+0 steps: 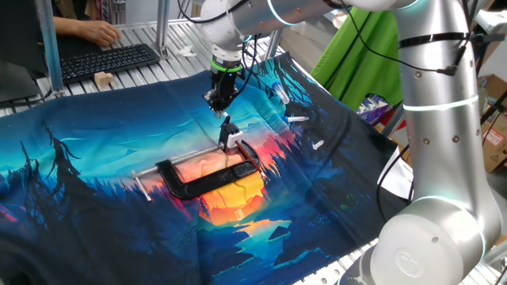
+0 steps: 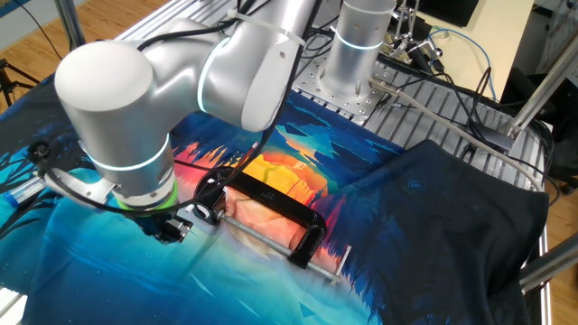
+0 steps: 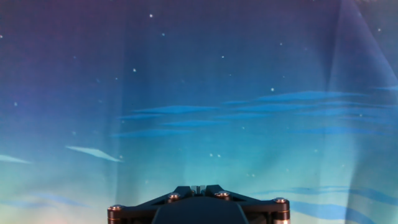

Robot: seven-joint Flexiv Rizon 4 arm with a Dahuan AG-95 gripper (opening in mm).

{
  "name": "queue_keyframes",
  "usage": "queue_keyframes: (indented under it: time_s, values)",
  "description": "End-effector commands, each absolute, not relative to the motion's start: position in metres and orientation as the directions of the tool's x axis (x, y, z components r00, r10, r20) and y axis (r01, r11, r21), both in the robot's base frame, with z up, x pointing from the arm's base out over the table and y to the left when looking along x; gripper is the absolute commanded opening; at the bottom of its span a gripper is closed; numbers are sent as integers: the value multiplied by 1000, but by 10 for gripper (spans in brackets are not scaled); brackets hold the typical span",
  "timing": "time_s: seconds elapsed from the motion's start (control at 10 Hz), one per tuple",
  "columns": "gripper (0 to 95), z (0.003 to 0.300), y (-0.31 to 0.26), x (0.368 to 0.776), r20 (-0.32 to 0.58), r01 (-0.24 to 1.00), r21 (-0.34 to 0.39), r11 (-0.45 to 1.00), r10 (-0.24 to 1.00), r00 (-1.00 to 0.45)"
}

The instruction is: Sharpen the pencil with a pencil sharpener

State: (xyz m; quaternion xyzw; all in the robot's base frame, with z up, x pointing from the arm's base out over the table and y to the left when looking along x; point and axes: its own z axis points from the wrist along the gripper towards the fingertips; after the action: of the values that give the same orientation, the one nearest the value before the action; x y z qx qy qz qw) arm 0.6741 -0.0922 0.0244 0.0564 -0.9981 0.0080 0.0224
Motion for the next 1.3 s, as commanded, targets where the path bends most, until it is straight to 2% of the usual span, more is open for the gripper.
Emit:
queue_keyframes:
  time_s: [0.1, 0.6, 1.0, 1.3]
  values:
    - [0, 25, -98, 673, 46, -122, -8, 993, -121, -992]
    - [0, 25, -98, 673, 50, -101, -3, 995, -101, -994]
    - [0, 25, -98, 673, 68, 41, -20, 999, 42, -997]
    - [0, 25, -98, 673, 71, -36, -25, 999, -35, -997]
